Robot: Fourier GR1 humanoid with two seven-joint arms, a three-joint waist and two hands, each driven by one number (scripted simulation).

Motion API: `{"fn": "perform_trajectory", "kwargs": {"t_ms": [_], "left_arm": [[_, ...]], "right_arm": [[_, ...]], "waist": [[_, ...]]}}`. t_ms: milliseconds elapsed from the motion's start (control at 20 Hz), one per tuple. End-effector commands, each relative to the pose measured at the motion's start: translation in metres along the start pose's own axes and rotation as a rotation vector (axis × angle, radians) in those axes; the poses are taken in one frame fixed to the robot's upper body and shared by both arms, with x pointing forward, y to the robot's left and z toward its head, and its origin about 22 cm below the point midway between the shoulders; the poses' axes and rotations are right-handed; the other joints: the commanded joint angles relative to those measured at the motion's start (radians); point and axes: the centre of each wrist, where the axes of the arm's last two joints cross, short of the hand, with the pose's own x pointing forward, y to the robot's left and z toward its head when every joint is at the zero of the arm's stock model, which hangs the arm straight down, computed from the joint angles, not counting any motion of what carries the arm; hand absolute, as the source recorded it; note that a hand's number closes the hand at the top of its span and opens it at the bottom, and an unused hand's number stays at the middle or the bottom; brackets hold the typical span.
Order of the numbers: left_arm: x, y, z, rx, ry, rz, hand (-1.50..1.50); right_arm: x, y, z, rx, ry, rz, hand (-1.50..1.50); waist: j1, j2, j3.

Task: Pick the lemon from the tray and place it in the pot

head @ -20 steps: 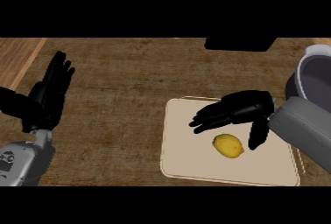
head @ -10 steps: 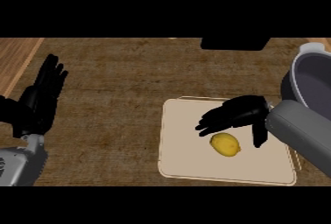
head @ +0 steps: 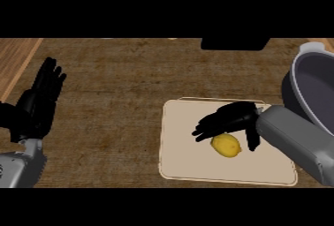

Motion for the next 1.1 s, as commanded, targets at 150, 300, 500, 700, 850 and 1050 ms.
{"fn": "perform_trajectory", "kwargs": {"t_ms": [150,300,500,700,850,1050], "left_arm": [[0.006,-0.002,0.007,0.009,0.003,-0.009,0.00],[-0.012,0.009,0.011,0.005,0.015,0.006,0.00],[-0.013,-0.014,0.005,0.010,0.024,0.012,0.00],[0.011,0.003,0.005,-0.018,-0.001,-0.002,0.00],[-0.002,-0.013,-0.008,0.022,0.004,0.003,0.00],[0.006,-0.005,-0.007,0.003,-0.010,0.012,0.00]], "right_arm": [[-0.017,0.012,0.002,0.030,-0.095,-0.068,-1.50],[-0.019,0.011,-0.026,0.044,-0.064,-0.069,-1.50],[-0.020,0.012,-0.010,0.083,-0.149,0.023,1.50],[-0.020,0.018,-0.023,0.059,-0.198,0.054,1.50],[-0.019,0.033,-0.027,0.063,-0.223,0.060,1.50],[-0.019,0.033,-0.035,0.077,-0.216,0.059,1.50]], "waist": [[-0.001,-0.001,0.000],[-0.002,-0.001,0.000],[-0.006,0.001,0.000],[0.006,-0.001,0.001],[-0.013,0.003,0.000],[-0.009,0.000,0.000]]}}
